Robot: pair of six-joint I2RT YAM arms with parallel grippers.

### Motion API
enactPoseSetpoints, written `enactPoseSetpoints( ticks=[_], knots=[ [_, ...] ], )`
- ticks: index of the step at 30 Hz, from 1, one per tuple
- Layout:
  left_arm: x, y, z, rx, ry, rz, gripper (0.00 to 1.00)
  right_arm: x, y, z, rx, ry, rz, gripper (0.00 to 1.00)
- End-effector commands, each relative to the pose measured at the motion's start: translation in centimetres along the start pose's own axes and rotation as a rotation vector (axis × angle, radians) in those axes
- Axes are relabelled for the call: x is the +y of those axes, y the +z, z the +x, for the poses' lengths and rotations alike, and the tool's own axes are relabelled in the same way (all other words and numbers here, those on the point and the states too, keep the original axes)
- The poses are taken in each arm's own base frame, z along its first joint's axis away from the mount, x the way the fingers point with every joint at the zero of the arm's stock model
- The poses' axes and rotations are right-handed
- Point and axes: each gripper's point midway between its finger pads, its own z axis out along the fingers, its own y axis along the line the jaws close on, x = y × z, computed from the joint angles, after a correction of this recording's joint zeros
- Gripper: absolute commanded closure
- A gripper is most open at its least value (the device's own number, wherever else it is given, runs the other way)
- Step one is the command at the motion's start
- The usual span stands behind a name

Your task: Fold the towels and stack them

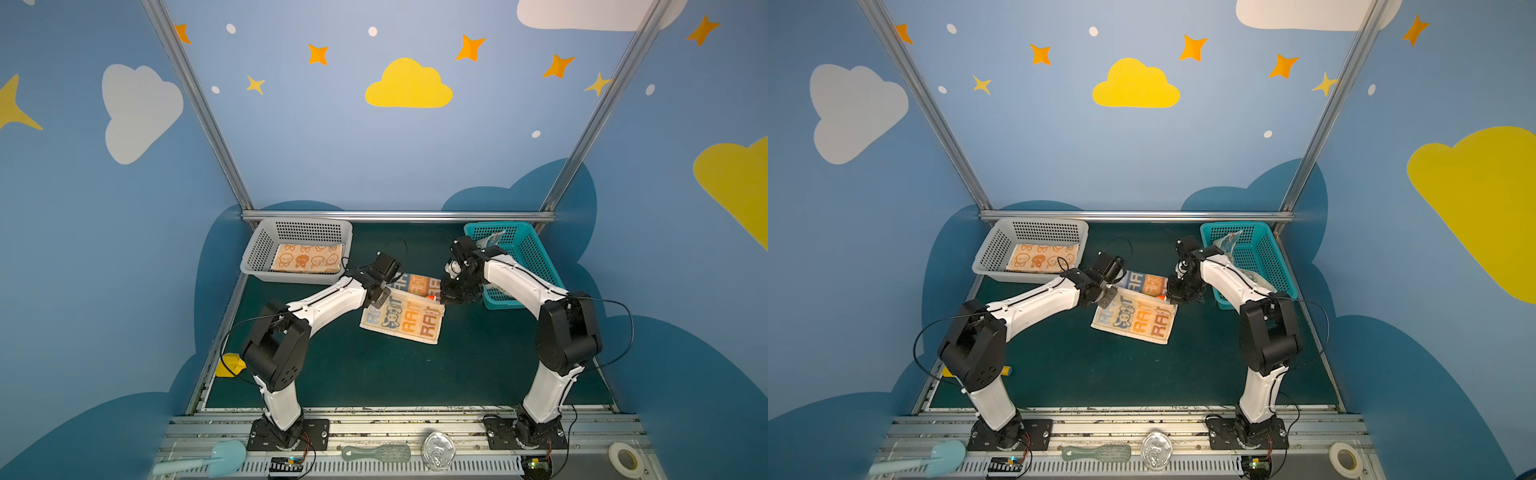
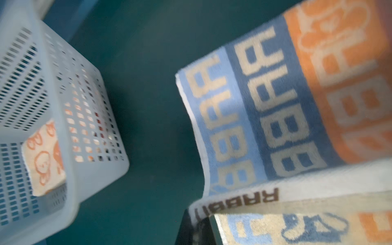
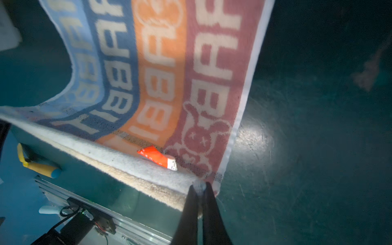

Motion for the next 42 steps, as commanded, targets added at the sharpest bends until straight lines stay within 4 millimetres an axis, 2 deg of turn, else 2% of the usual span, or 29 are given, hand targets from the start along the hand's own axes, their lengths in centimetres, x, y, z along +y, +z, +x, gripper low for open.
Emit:
enactPoseSetpoints(
  ticks=[1,6,9,12,14,16,20,25,27,33,35,37,40,42],
  knots=[
    [3.3,-0.6,-1.4,-0.060,0.038,-0.068,0.97,-0.8,-2.1,0.8,0.013,0.001,0.048,1.00],
    [4.9,-1.0,-2.6,-0.141,0.041,-0.072,0.97,-0.5,-0.9,1.7,0.040,0.001,0.028,1.00],
    [5.1,-1.6,-3.5,-0.202,0.057,-0.052,0.97,-0.5,0.0,2.4,0.057,0.002,0.022,1.00],
    [5.4,-2.1,-4.8,-0.255,0.065,-0.047,0.97,-0.5,0.5,2.3,0.066,0.005,0.016,1.00],
    [5.3,-2.0,-4.9,-0.246,0.070,-0.042,0.97,-0.1,0.4,2.1,0.069,-0.001,0.011,1.00],
    [5.0,-1.7,-4.2,-0.227,0.061,-0.034,0.97,0.3,0.3,2.2,0.065,-0.011,0.008,1.00],
    [4.3,-0.9,-1.2,-0.176,0.008,-0.024,0.97,0.5,0.8,2.9,0.081,-0.018,0.011,1.00],
    [2.8,0.5,2.5,-0.112,-0.028,-0.027,0.96,0.3,3.4,4.8,0.138,-0.018,0.017,1.00],
    [2.7,0.9,3.4,-0.083,-0.034,-0.053,0.96,0.3,4.6,5.7,0.162,-0.017,0.017,1.00],
    [0.9,1.4,4.5,-0.030,-0.032,-0.036,0.92,0.4,6.9,7.8,0.212,-0.026,0.031,1.00],
    [0.5,1.3,4.7,-0.018,-0.040,-0.034,0.86,0.4,7.1,8.1,0.214,-0.028,0.031,1.00],
    [0.2,1.2,5.0,0.002,-0.058,-0.023,0.78,0.6,7.0,8.2,0.213,-0.031,0.027,0.87],
    [0.1,0.6,5.3,0.019,-0.095,-0.017,0.56,0.9,6.4,7.9,0.201,-0.043,0.032,0.81],
    [0.5,0.0,5.2,0.009,-0.124,-0.030,0.47,1.3,5.8,7.5,0.189,-0.054,0.023,0.72]
  ],
)
